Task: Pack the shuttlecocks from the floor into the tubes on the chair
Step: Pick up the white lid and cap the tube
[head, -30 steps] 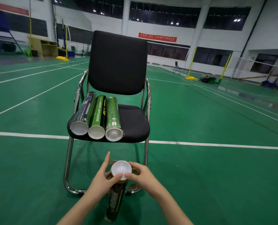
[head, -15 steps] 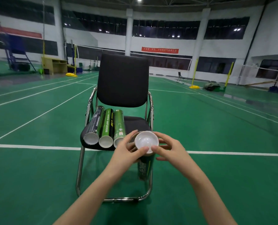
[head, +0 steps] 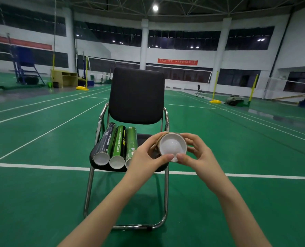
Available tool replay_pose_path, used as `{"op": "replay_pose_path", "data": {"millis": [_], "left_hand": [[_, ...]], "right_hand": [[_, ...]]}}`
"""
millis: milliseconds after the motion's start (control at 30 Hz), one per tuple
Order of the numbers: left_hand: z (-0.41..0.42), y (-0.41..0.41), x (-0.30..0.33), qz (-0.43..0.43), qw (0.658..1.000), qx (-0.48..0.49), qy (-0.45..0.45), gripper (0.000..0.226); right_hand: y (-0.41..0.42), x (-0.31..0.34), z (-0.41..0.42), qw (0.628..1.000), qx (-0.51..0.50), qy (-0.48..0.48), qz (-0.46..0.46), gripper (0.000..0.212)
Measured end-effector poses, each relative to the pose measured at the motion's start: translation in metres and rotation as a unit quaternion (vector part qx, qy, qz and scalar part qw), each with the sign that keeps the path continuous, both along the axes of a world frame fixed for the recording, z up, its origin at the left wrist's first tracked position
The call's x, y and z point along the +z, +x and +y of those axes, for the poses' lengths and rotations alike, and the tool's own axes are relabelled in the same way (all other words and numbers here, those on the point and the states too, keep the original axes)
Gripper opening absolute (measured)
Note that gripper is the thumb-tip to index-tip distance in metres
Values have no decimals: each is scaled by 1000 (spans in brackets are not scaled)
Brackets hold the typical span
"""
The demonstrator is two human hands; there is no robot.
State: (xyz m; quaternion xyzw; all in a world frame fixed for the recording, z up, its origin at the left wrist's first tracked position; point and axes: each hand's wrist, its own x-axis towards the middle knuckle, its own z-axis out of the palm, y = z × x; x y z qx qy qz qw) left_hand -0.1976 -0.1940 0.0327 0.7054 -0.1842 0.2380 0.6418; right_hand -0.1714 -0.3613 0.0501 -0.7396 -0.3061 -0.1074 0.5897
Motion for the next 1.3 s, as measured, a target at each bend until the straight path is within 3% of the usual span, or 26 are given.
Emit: {"op": "replay_pose_path", "data": {"millis": [267,500,767,900,1100,1300], "left_hand": [[21,56,-57,64,994,37,78,63],[55,103,-81,103,982,91,128,42],[114,127,-129,105,937,238,234,38],[122,134,-142,101,921,243,287,48],[117,135,-148,81,911,277,295,51],[115,128,-137,127,910,241,312,56]], "right_hand": [[56,-64,29,996,11,27,86,37],[120,-105,57,985,-21,71,155,24],[174,-152,88,981,-60,4,184,29],[191,-160,94,979,-74,9,192,30],[202,-165,94,978,-75,18,194,29],[191,-153,85,978,-52,-92,178,44]]}}
